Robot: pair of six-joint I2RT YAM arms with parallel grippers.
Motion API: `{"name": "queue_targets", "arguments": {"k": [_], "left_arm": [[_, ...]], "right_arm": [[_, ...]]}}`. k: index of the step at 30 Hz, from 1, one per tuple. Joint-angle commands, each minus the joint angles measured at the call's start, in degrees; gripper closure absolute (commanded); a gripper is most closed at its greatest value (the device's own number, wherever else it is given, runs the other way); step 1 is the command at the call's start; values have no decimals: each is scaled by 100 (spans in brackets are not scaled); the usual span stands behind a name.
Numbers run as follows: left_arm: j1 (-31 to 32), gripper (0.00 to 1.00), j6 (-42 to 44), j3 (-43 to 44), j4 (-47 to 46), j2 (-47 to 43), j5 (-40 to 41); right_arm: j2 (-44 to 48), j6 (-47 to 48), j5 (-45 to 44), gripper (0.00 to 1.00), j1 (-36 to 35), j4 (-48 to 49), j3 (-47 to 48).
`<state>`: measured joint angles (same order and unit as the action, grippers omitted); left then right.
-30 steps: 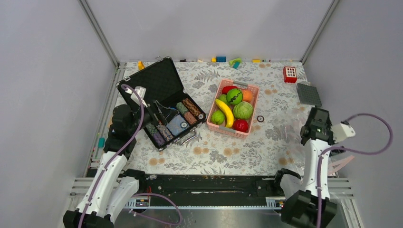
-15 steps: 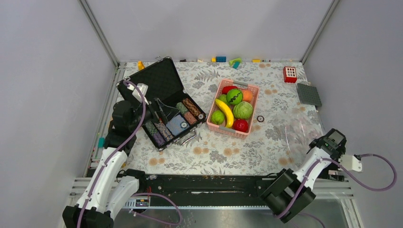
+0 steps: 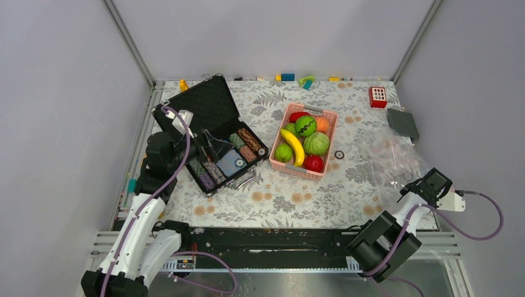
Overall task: Place the food in the zip-top bag and seal the zipper
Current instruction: Pick up the zipper food storage bag at the center of the board.
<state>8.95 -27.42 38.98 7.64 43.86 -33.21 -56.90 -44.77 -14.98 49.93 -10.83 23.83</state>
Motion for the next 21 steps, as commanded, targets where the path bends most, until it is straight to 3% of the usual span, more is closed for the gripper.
{"name": "queue_targets", "arguments": {"k": [1,6,9,17,21], "left_arm": [[12,1,69,132,-165,-73,61],[12,1,-1,145,-160,-54,33],[19,1,-70,173,-195,-6,-26],[54,1,-311,187,-201,231,-3],[101,1,-519,214,-172,352,8]], "right_arm": [[425,221,998,100,18,614,11],[806,456,1878,100,-64,439,343],[1113,721,2171,100,-577,98,725],[981,2039,1679,100,-3635,-1079,2936],[359,2274,642,100,-5410,-1681,3975]]}}
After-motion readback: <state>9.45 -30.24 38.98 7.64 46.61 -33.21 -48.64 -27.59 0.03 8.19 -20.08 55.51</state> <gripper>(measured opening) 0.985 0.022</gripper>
